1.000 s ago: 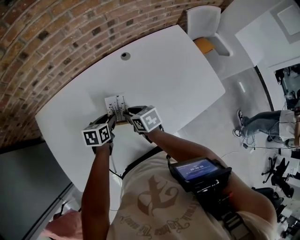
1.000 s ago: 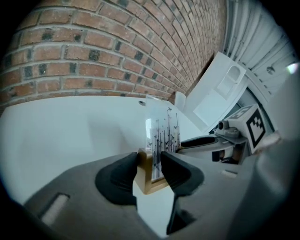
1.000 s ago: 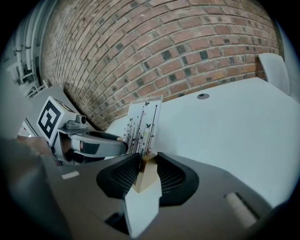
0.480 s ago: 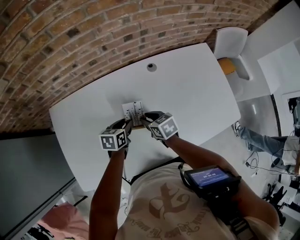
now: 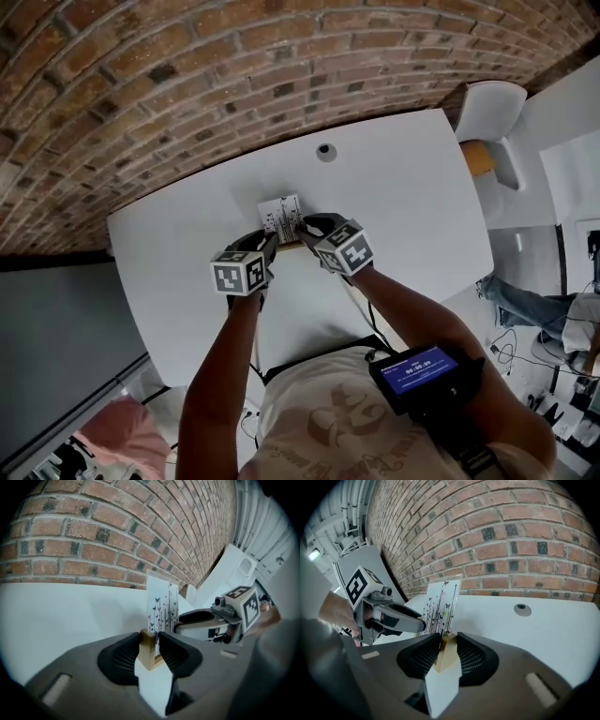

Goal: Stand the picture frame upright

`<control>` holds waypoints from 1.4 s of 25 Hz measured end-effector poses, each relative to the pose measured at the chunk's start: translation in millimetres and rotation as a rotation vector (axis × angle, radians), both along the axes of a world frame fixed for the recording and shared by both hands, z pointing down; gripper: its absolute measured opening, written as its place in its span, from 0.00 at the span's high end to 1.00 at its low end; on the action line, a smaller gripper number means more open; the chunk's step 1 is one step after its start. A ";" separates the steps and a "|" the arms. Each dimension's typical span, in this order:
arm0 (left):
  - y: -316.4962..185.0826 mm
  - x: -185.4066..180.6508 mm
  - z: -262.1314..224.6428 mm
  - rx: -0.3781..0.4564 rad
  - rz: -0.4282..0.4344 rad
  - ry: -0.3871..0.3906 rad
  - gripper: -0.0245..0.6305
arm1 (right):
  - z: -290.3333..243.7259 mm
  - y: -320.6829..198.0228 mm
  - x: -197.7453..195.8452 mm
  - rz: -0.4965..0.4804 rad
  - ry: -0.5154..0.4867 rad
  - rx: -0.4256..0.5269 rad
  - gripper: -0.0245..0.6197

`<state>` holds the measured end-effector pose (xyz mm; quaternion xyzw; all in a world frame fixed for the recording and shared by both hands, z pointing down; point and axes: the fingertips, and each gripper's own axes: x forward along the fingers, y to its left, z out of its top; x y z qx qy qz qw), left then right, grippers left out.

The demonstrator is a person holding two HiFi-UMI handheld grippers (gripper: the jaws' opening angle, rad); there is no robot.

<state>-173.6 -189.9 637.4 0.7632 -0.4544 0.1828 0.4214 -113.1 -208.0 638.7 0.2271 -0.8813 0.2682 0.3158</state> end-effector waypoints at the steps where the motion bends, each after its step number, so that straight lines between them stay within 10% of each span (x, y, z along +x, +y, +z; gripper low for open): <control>1: -7.7 -0.2 0.1 0.012 -0.004 -0.004 0.76 | 0.2 -8.2 -0.3 -0.003 -0.010 0.008 0.77; 35: -198.9 -24.2 21.8 0.190 -0.079 -0.202 0.77 | 17.1 -207.6 -26.8 -0.100 -0.019 0.343 0.76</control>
